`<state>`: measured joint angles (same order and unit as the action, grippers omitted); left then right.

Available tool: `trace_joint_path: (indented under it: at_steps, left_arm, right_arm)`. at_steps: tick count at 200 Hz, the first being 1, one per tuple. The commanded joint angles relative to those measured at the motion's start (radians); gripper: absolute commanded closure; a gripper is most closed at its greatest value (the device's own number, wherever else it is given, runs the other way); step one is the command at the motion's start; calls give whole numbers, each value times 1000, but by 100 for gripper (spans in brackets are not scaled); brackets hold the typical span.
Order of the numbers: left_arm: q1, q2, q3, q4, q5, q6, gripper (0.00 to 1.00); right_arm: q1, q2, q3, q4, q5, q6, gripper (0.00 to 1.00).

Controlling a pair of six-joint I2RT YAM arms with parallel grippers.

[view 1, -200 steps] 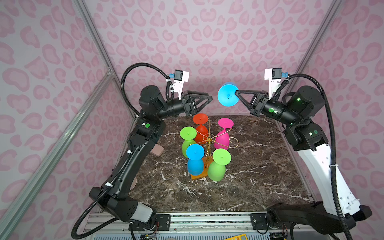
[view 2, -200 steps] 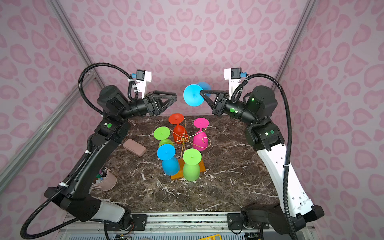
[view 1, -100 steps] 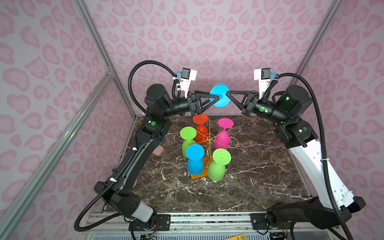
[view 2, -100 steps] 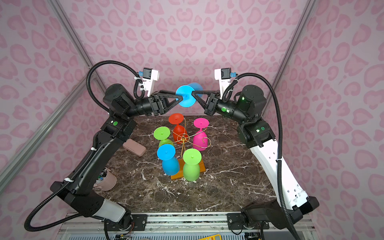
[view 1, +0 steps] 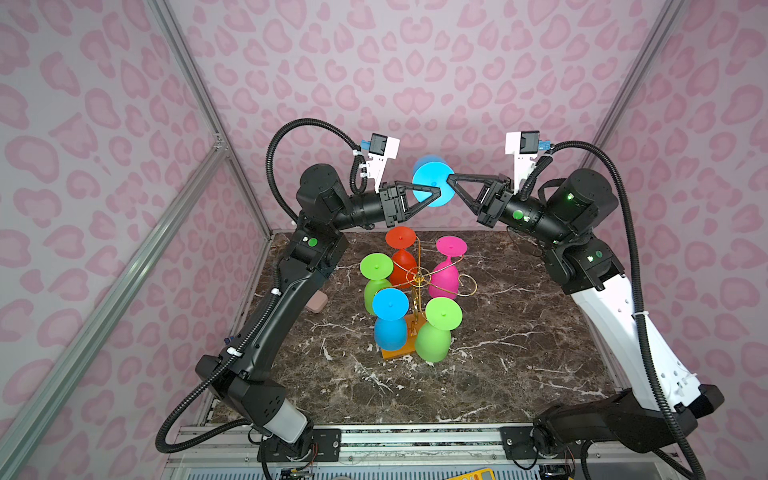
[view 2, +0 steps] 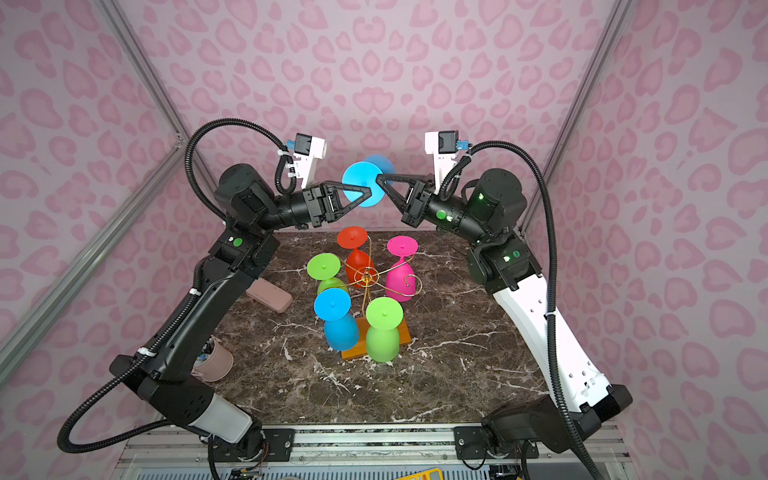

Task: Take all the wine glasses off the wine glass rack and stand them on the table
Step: 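Bring the cyan glass up to the left gripper and grasp its stem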

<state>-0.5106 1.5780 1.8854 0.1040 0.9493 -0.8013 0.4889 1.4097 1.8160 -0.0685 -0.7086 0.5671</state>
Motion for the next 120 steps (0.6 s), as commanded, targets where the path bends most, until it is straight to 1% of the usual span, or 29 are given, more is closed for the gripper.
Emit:
trace_joint_path:
  at_steps: [1, 9, 13, 25, 34, 50, 60, 77, 90, 107, 120]
  left_arm:
    - [-3, 2, 26, 77, 20, -16, 97]
    - [-2, 1, 31, 77, 12, -28, 97]
    - [-1, 1, 33, 76, 6, -35, 97]
    - [4, 1, 38, 77, -17, -65, 97]
    - [10, 1, 40, 79, -33, -88, 97]
    - [24, 2, 41, 80, -64, -153, 97]
    - [32, 8, 49, 80, -74, -204, 97]
    - [37, 25, 79, 80, -76, -274, 97]
    - [36, 46, 108, 79, -63, -334, 97]
    - [37, 74, 139, 71, -45, -408, 97]
    - [38, 88, 148, 68, -43, -442, 97]
  right_arm:
    - [1, 1, -5, -25, 3, -1, 100]
    - [1, -6, -11, -33, 5, -14, 100]
    - [1, -11, -16, -41, 9, -22, 96]
    - [-4, -39, -29, -78, 33, -63, 75]
    - [-15, -69, -48, -106, 67, -97, 62]
    - [-44, -144, -117, -119, 132, -158, 45]
    - [-58, -199, -169, -119, 173, -219, 36]
    - [-62, -272, -262, -120, 245, -371, 24]
    - [-62, -309, -321, -89, 308, -462, 19]
    - [-57, -334, -431, 1, 365, -559, 6]
    - [-49, -339, -490, 97, 392, -599, 3]
